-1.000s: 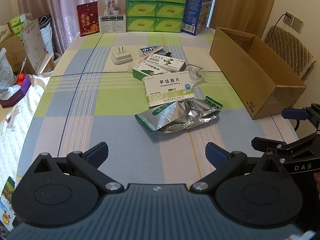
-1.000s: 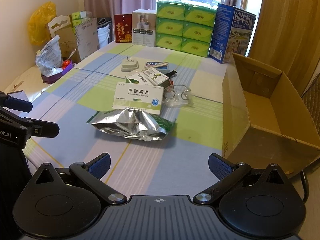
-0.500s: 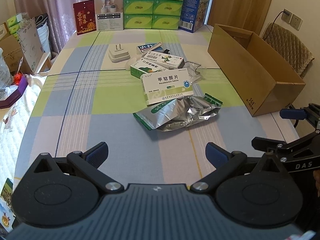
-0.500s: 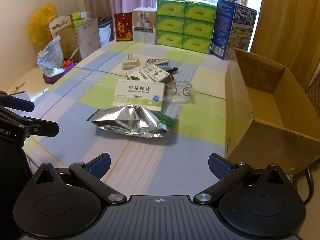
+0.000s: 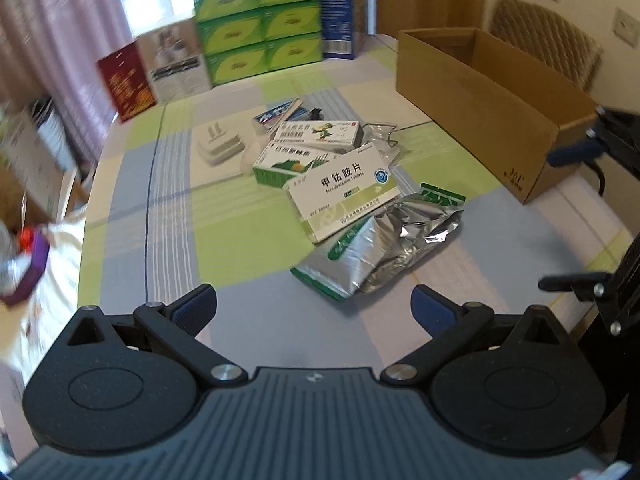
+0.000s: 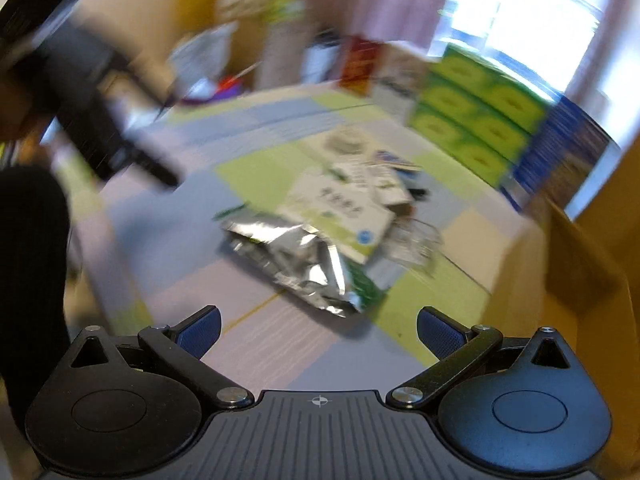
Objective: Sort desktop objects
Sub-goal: 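Grasp the silver foil bag with the right tool while the left tool approaches the Mecobalamin box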
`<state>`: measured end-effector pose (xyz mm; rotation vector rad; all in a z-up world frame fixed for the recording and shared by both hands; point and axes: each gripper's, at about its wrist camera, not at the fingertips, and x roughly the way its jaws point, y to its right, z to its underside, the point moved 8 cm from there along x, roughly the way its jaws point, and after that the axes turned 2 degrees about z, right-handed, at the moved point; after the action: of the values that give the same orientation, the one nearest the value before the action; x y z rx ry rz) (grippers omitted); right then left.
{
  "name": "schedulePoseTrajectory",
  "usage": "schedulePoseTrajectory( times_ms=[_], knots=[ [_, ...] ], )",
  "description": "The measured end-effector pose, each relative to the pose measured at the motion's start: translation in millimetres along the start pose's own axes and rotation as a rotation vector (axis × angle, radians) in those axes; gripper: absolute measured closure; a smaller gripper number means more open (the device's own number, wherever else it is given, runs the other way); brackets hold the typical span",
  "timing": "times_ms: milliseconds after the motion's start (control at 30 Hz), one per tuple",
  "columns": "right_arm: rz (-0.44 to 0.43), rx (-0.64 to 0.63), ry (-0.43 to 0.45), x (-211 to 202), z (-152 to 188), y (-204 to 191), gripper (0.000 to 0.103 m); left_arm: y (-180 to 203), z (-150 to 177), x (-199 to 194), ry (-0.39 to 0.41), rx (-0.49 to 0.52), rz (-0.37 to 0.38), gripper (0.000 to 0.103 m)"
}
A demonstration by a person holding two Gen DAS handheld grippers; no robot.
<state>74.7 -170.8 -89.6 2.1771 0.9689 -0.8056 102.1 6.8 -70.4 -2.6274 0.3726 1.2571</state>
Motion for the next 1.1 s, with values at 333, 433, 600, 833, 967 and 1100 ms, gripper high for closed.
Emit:
schedulePoseTrajectory(
  times_ms=[333, 433, 600, 833, 967, 1100],
  knots=[
    [-0.109, -0.374, -0.031, 64, -7, -21, 0.002, 1, -23, 43, -0.043, 0.31, 0.105, 0.001],
    [-0.106, -0.473, -0.045, 86, -8, -20, 0.002, 1, -23, 57, -0.06, 0.401, 0.135, 0.001],
    [-0.129, -0.56, -0.064, 117, -12, -14, 0.002, -3, -27, 82, -0.088, 0.473, 0.163, 0.001],
    [-0.182, -0.665, -0.115, 159, -16, -16, 0.021, -8, -30, 103, -0.117, 0.543, 0.204, 0.001],
    [-0.211, -0.699, -0.131, 175, -21, -16, 0.021, -10, -31, 109, -0.117, 0.559, 0.218, 0.001],
    [-0.254, -0.686, -0.168, 186, -30, -14, 0.028, -11, -29, 113, -0.119, 0.565, 0.231, 0.001]
  ],
)
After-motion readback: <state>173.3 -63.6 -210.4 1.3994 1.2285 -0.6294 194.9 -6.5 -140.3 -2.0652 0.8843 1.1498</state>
